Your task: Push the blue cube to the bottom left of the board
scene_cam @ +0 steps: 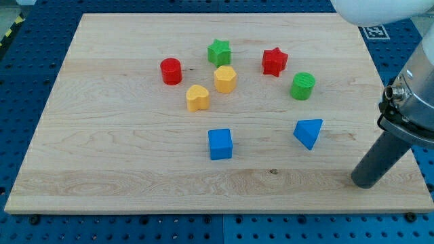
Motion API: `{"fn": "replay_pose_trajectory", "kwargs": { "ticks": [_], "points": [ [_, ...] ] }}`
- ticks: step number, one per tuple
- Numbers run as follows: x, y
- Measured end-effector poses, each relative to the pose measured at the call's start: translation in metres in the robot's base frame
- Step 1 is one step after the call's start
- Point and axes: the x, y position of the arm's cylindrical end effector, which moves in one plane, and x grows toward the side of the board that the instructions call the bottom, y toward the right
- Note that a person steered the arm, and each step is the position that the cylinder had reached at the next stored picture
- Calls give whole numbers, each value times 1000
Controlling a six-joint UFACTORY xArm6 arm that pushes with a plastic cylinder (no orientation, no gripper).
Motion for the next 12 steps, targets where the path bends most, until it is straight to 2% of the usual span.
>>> {"fn": "replay_pose_trajectory", "kwargs": {
  "ticks": [3,4,6,7,8,12],
  "points": [
    [-1,3],
    [-31,-1],
    [-39,-47],
    [-39,-97],
    [-46,-124],
    [-50,-179]
  ]
}}
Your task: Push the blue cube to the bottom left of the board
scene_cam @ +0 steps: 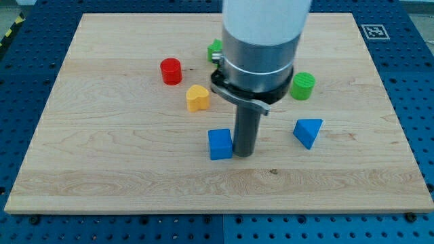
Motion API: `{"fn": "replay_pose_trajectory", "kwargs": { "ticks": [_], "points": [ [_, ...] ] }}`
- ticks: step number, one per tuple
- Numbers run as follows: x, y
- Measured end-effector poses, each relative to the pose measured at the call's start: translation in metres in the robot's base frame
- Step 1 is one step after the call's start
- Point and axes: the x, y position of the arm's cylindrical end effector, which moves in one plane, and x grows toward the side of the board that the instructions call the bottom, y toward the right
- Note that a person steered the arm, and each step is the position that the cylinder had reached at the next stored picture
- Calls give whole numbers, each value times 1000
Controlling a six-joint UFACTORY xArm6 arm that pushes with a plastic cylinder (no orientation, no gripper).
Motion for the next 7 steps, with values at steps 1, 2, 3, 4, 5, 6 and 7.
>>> {"fn": "replay_pose_trajectory", "kwargs": {
  "ticks": [1,2,3,4,5,6,7],
  "points": [
    [-2,-34],
    [-17,-54],
    [-20,-64],
    [-24,-69],
    [-24,-96],
    [-24,-129],
    [-29,-163]
  ]
}}
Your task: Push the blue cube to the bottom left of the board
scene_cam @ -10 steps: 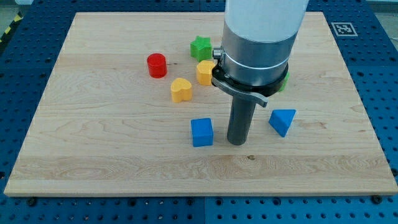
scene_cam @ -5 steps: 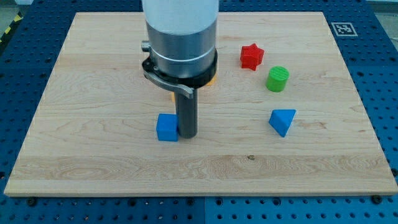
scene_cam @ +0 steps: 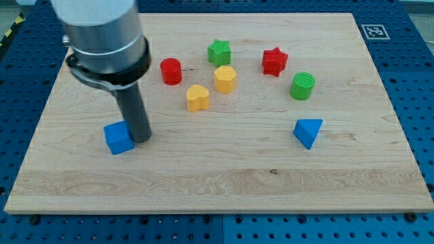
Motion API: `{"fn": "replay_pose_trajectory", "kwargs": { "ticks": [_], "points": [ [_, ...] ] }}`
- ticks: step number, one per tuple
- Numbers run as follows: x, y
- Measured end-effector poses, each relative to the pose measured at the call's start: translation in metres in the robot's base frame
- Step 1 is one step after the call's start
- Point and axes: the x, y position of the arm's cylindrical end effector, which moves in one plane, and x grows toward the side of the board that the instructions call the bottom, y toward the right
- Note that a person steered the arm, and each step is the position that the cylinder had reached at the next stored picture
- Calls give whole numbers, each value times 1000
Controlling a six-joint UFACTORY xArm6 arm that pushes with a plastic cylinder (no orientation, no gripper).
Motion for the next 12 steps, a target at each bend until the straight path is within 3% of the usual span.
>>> {"fn": "replay_pose_trajectory", "kwargs": {
  "ticks": [4,9,10,12],
  "points": [
    [-16,-121],
    [33,-93],
    [-3,-96],
    [-152,-86]
  ]
}}
